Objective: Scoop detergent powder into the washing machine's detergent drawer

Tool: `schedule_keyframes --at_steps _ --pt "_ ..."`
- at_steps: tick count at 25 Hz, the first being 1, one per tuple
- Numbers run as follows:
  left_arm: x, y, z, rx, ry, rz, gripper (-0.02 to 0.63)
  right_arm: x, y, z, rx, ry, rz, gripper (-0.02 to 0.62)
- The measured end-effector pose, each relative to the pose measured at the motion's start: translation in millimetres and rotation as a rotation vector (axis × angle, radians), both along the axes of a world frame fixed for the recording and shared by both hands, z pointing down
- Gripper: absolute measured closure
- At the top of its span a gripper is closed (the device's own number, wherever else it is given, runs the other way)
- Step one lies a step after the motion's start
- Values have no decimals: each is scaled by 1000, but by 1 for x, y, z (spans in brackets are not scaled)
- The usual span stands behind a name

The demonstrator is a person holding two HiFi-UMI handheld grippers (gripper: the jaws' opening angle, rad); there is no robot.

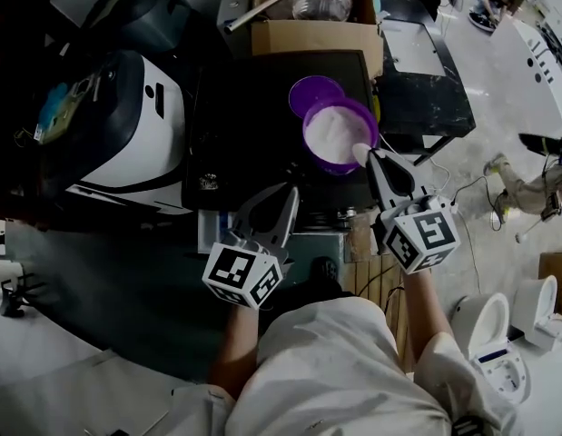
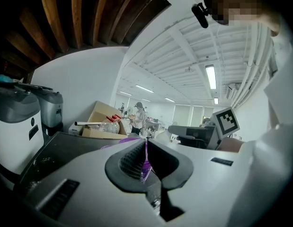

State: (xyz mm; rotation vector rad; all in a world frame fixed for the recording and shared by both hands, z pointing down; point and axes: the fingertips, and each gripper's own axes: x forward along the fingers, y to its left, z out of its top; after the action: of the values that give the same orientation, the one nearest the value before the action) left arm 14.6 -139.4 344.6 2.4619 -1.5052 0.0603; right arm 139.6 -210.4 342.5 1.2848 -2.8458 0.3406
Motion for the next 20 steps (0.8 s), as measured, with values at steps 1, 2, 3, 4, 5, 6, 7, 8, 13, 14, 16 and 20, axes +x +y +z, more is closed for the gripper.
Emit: schedule_keyframes --at_steps 1,2,3,4,5,6,7,8,13,14,16,20 --pt "1 -1 0 -1 1 -3 580 0 -3 1 -2 4 -5 580" --pt "2 -2 1 -2 2 -6 580 -1 -6 3 -3 9 -10 580" --pt "3 -3 2 -3 3 -8 579 -1 -8 5 -3 15 -15 580" --pt "4 -4 3 -4 2 -9 580 -2 -11 6 -3 21 -21 580" --pt "5 -5 4 -6 1 -10 580 -3 -14 8 -2 27 -26 580" --pt "6 -5 5 -8 0 -11 580 -4 -16 9 -1 34 -31 580" --pt "7 -5 6 -10 -1 -13 579 -5 -18 11 -1 42 -36 580" --pt "8 -6 6 -11 -2 -15 580 -6 -21 13 -2 50 -40 580" --pt "9 -7 9 -21 -1 -25 580 -10 -32 21 -7 97 -60 580" --pt "9 -7 9 -24 1 -25 580 -11 -34 23 -9 105 -66 580" --pt "11 -7 11 -29 0 -22 580 -14 -38 26 -8 120 -76 580" --pt "14 -8 15 -38 6 -19 580 -21 -47 31 -14 158 -92 578"
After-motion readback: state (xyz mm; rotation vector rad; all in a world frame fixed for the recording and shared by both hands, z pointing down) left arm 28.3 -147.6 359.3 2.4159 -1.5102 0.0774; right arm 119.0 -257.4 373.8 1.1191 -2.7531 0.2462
